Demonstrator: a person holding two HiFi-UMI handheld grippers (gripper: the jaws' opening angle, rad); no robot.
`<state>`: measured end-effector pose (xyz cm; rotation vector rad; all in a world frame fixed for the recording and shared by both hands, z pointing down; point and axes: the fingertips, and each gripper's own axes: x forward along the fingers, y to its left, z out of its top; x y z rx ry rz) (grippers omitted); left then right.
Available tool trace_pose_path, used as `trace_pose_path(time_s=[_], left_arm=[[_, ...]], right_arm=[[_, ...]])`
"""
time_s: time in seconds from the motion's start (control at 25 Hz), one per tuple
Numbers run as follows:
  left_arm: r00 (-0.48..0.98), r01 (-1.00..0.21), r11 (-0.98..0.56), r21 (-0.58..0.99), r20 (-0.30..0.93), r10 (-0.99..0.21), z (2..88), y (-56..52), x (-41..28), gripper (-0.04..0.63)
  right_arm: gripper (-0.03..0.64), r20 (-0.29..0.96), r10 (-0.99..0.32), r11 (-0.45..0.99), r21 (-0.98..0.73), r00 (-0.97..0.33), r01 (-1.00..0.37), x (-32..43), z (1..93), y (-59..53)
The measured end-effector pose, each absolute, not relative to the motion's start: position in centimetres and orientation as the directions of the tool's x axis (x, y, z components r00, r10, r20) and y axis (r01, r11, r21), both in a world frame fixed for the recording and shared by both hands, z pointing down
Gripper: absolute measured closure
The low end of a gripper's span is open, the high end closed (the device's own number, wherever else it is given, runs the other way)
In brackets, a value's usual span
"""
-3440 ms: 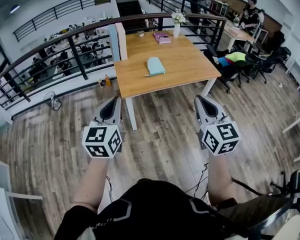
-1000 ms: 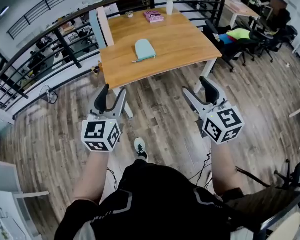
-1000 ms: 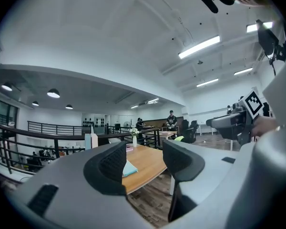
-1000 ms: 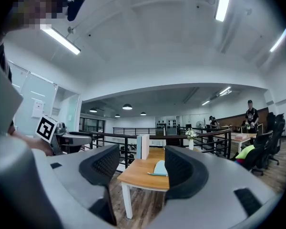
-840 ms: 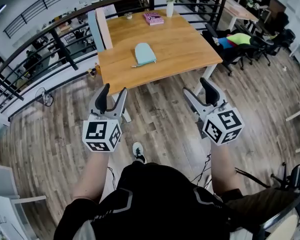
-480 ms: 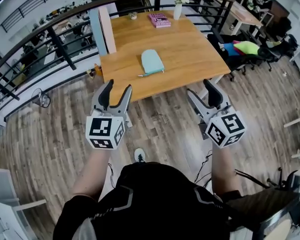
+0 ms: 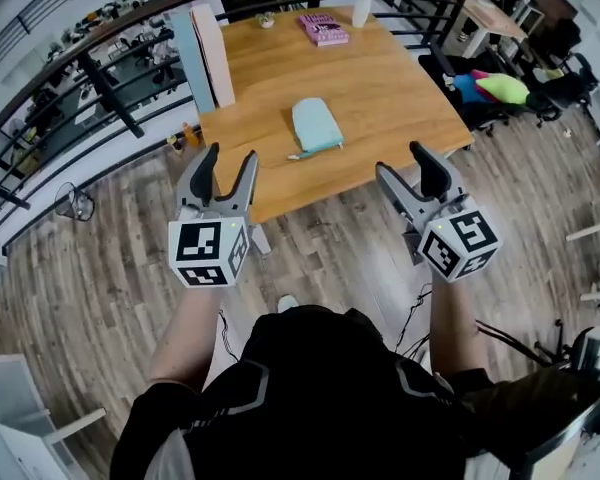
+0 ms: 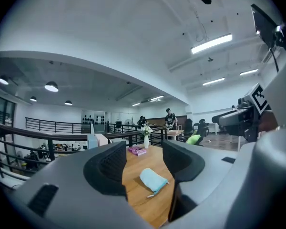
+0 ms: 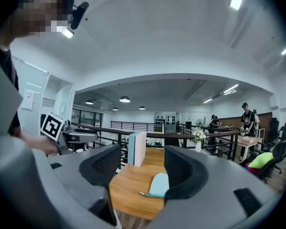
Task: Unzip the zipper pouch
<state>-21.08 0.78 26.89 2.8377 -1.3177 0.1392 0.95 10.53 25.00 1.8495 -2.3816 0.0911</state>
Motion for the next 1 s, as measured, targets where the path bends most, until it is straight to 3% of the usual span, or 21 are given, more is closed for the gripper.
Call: trace_pose_path(time_s=[0.24, 0.48, 1.0], left_arm=[[0.675, -0.734, -0.679, -0.002, 0.102, -0.731, 28.3, -2.0, -19.9, 0.342], [0.643, -0.762, -0.648, -0.012, 0.107, -0.758, 28.7, -4.2, -18.6, 0.342], [0.511, -0.855, -0.519, -0.014, 0.145, -0.847, 29.3, -10.5, -13.0, 0.342]], right_arm=[[0.338, 0.136, -0.967, 0.220, 0.013, -0.216, -0.975, 1.6, 25.8, 7.6], [0.337, 0.135, -0.953, 0.273, 0.008, -0.270, -0.962, 3.4, 26.5, 4.1], [0.337, 0.128, -0.841, 0.530, 0.004, -0.525, -0.848, 9.5, 28.3, -8.2]])
